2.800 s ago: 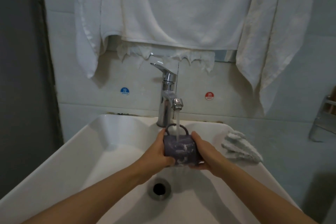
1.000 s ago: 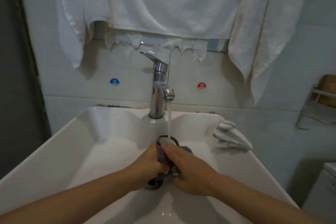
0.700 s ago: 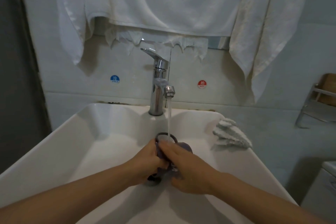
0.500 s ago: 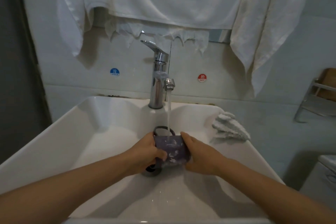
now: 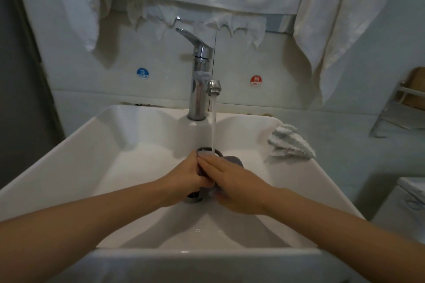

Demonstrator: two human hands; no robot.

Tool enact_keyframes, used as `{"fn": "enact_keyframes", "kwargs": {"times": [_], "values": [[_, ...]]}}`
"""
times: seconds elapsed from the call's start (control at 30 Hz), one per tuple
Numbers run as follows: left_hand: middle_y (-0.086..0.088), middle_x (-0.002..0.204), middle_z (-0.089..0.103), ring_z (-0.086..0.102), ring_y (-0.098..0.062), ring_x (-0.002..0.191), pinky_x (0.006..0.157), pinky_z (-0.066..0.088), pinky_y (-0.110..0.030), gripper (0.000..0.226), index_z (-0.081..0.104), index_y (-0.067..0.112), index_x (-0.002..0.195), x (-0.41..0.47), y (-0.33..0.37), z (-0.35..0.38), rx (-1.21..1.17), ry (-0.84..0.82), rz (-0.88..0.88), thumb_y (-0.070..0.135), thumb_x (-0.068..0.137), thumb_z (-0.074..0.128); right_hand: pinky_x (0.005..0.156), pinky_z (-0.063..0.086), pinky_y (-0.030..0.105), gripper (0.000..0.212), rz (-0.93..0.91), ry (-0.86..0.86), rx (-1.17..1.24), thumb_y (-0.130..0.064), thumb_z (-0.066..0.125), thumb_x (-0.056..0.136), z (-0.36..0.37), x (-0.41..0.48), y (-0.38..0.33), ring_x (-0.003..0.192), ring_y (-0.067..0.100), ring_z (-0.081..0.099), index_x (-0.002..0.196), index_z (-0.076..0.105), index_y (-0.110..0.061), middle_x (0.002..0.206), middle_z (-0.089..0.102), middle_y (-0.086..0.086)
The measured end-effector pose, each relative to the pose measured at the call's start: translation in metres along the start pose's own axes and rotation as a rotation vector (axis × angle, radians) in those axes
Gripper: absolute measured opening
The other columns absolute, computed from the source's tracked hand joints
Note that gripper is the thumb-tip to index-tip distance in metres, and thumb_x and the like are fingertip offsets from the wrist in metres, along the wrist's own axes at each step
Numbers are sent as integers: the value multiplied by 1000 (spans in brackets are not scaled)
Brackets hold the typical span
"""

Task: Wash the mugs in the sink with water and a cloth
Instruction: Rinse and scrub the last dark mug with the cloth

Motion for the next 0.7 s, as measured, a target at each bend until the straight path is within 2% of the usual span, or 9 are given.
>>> {"fn": "enact_keyframes", "kwargs": {"times": [0.07,0.1,0.2,0.27,0.43,0.5,0.57,0.6,0.7], "values": [[-15,116,61,63,-26,105,91,52,-44,54,45,12,123,-1,-2,0,-12,-16,3,-14,78,60,115,10,20,72,-67,-63,-24,-16,54,92,0,0,-6,144,18,15,150,12,-9,158,13,5],[-13,117,62,63,-24,105,91,52,-43,54,45,13,123,0,-2,0,-18,-13,5,-12,78,61,115,9,20,74,-55,-78,-28,-17,53,92,-1,-2,-2,144,17,13,150,8,-11,158,9,4],[-13,118,60,63,-25,104,89,54,-41,54,45,14,122,2,-5,-2,-65,42,-35,-12,79,62,111,28,29,82,140,-97,-28,-29,58,89,-7,-9,20,141,18,21,150,6,-16,157,13,-1],[-14,119,57,61,-27,105,88,54,-41,59,41,14,125,2,-6,-2,-66,52,-59,-15,78,61,110,30,30,82,177,-100,-81,-33,59,88,-10,-11,24,141,18,21,149,8,-16,156,13,-1],[-8,121,58,60,-22,110,89,54,-37,64,41,16,129,0,-4,0,-26,-6,-15,-19,78,55,111,6,15,74,8,-100,-22,-28,53,92,-10,-9,7,143,12,14,151,8,-19,158,9,-4],[-9,121,58,60,-23,110,90,53,-40,62,42,16,128,1,-5,-1,-29,4,-20,-18,78,56,114,10,18,70,30,-105,-5,-29,51,94,-10,-9,12,144,10,11,151,10,-23,158,9,-7],[-11,122,58,60,-25,110,92,51,-44,62,42,15,129,3,-7,-2,-39,13,-25,-17,79,57,111,20,20,56,136,-76,95,-26,45,97,-12,-7,19,141,10,21,148,22,-28,155,20,-8],[-10,123,58,60,-25,110,93,51,-45,63,41,16,130,4,-8,-3,-26,18,-26,-16,79,58,105,25,15,48,198,-30,196,-22,42,98,-15,-6,22,136,10,32,145,33,-28,151,32,-7],[-9,126,54,57,-23,114,95,50,-43,73,29,16,138,3,-5,-1,103,19,-3,-10,78,62,82,38,4,32,339,179,412,-16,49,95,-21,0,28,103,7,55,123,62,-25,123,62,-4]]}}
Point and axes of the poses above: each hand's wrist, its own x-axis towards the middle knuckle, its own z-axis out of the palm, y = z × x, the point moved 5 cm from there along x, towards the middle knuckle
